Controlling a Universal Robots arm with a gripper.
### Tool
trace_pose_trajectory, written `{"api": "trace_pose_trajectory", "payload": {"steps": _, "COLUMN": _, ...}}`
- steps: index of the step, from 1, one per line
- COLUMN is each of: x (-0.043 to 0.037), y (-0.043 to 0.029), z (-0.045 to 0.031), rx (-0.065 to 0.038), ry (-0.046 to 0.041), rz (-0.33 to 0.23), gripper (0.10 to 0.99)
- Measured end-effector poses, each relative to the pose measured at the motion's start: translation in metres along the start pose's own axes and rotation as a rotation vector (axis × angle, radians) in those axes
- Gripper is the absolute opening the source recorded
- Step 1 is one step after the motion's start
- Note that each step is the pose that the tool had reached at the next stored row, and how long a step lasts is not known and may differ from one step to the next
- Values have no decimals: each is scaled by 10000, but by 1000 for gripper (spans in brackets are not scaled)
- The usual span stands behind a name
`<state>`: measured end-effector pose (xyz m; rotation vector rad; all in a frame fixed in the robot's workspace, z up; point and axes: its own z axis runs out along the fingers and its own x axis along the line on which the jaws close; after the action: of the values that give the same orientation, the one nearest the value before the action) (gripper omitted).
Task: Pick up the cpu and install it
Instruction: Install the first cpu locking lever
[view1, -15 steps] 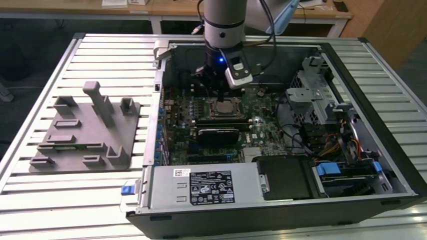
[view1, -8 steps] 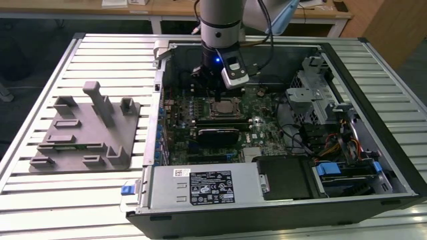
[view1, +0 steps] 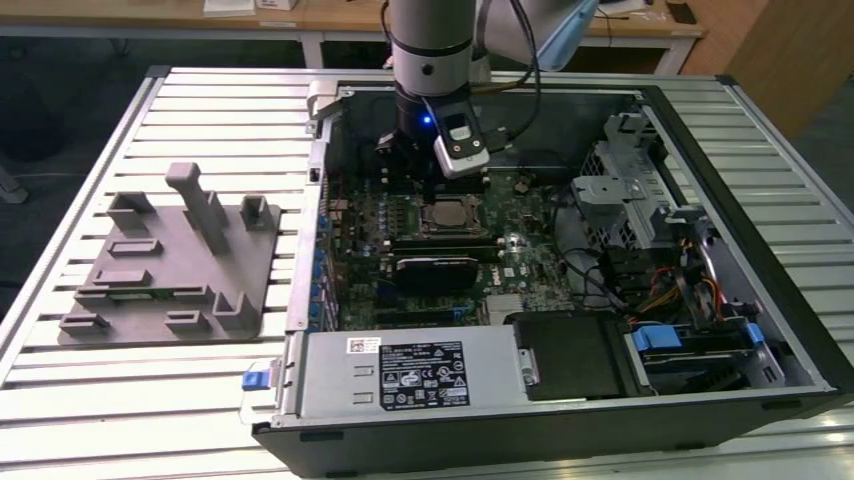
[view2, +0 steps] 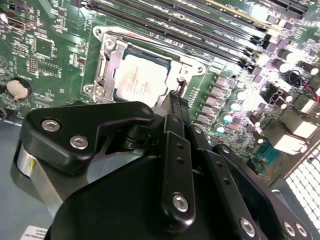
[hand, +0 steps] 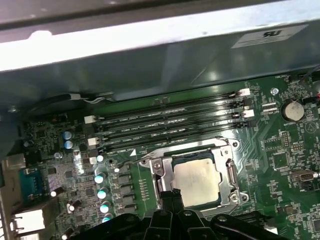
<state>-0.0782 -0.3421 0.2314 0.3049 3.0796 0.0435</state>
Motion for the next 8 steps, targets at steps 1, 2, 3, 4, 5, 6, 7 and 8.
{"api": "trace_pose_trajectory", "payload": {"steps": 1, "x": 10, "y": -2, "z": -1, "rx": 0, "ry": 0, "rz": 0, "gripper": 106}}
{"api": "trace_pose_trajectory", "payload": {"steps": 2, "x": 21, "y": -4, "z": -1, "rx": 0, "ry": 0, "rz": 0, "gripper": 106}}
{"api": "trace_pose_trajectory", "payload": {"steps": 3, "x": 33, "y": -7, "z": -2, "rx": 0, "ry": 0, "rz": -1, "gripper": 106}}
{"api": "trace_pose_trajectory", "payload": {"steps": 4, "x": 44, "y": -9, "z": -3, "rx": 1, "ry": 1, "rz": -1, "gripper": 106}}
{"api": "trace_pose_trajectory", "payload": {"steps": 5, "x": 57, "y": -11, "z": -3, "rx": 1, "ry": 0, "rz": 0, "gripper": 106}}
{"api": "trace_pose_trajectory", "payload": {"steps": 6, "x": 69, "y": -14, "z": -4, "rx": 1, "ry": 0, "rz": -1, "gripper": 106}}
{"api": "trace_pose_trajectory", "payload": {"steps": 7, "x": 84, "y": -17, "z": -4, "rx": 1, "ry": 0, "rz": 0, "gripper": 106}}
{"api": "trace_pose_trajectory", "payload": {"steps": 8, "x": 98, "y": -19, "z": -5, "rx": 0, "ry": 0, "rz": 0, "gripper": 106}}
